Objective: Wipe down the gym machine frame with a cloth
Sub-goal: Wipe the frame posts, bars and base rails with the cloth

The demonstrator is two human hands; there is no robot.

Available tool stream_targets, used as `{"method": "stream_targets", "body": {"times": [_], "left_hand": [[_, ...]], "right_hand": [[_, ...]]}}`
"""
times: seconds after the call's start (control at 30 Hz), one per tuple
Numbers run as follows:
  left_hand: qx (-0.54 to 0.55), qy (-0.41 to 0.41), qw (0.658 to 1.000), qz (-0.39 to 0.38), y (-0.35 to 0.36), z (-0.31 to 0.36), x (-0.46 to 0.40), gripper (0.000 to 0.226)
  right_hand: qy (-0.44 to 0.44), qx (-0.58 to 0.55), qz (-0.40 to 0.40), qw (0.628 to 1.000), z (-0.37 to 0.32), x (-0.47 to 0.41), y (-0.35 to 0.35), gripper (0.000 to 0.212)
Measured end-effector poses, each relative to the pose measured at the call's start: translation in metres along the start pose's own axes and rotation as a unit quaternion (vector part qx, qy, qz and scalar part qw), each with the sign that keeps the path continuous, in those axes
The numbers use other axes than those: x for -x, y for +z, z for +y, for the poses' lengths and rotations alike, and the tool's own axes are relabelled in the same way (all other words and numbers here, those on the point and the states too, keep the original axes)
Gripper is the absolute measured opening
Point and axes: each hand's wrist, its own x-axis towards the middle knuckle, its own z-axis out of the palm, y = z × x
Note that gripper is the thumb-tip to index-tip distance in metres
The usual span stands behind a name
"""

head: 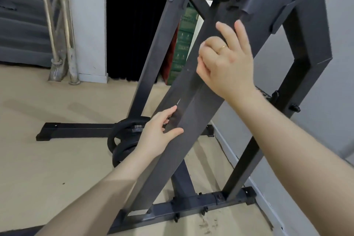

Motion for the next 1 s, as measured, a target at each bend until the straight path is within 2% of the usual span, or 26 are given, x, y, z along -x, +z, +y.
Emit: {"method": "stream_targets", "body": {"times": [0.07,0.13,0.23,0.3,0.37,0.47,0.53,0.6,0.7,0.8,0.9,1.0], "left_hand": [[0.0,-0.005,1.0,-0.005,0.0,0.001,0.002,0.062],[-0.003,-0.002,1.0,-0.008,-0.001,0.005,0.002,0.062],[-0.004,0.0,1.0,-0.007,-0.001,0.004,0.002,0.062],[0.002,-0.003,1.0,-0.01,-0.001,0.004,0.003,0.061],[0.011,-0.012,1.0,-0.014,-0.001,0.005,0.004,0.06],[0.018,-0.034,0.999,-0.015,-0.001,0.011,0.005,0.059],[0.022,-0.041,0.999,-0.013,-0.001,0.012,0.005,0.057],[0.032,-0.044,0.999,-0.007,0.003,0.011,0.008,0.057],[0.038,-0.049,0.998,-0.005,0.007,0.011,0.011,0.057],[0.04,-0.054,0.998,-0.006,0.006,0.01,0.011,0.059],[0.026,-0.044,0.998,-0.027,0.005,0.01,0.012,0.06],[0.02,-0.016,0.999,-0.03,0.006,0.004,0.012,0.062]], "right_hand": [[0.038,-0.077,0.021,0.996,-0.02,0.026,0.005,0.023],[0.042,-0.14,0.003,0.989,-0.041,0.057,0.006,0.02],[0.046,-0.138,-0.029,0.989,-0.045,0.074,0.004,0.027],[0.065,-0.102,-0.003,0.993,-0.03,0.066,0.005,0.03],[0.109,-0.115,0.025,0.987,-0.013,0.052,0.009,0.037],[0.212,-0.225,0.016,0.951,-0.022,0.059,0.007,0.05],[0.261,-0.284,-0.038,0.922,-0.05,0.09,0.005,0.05],[0.239,-0.294,-0.086,0.921,-0.069,0.122,0.002,0.047],[0.178,-0.271,-0.081,0.942,-0.048,0.12,0.01,0.049],[0.194,-0.289,-0.055,0.936,-0.044,0.104,0.01,0.05],[0.205,-0.288,-0.075,0.932,-0.069,0.125,0.008,0.041],[0.103,-0.239,-0.079,0.962,-0.063,0.136,0.013,0.047]]}}
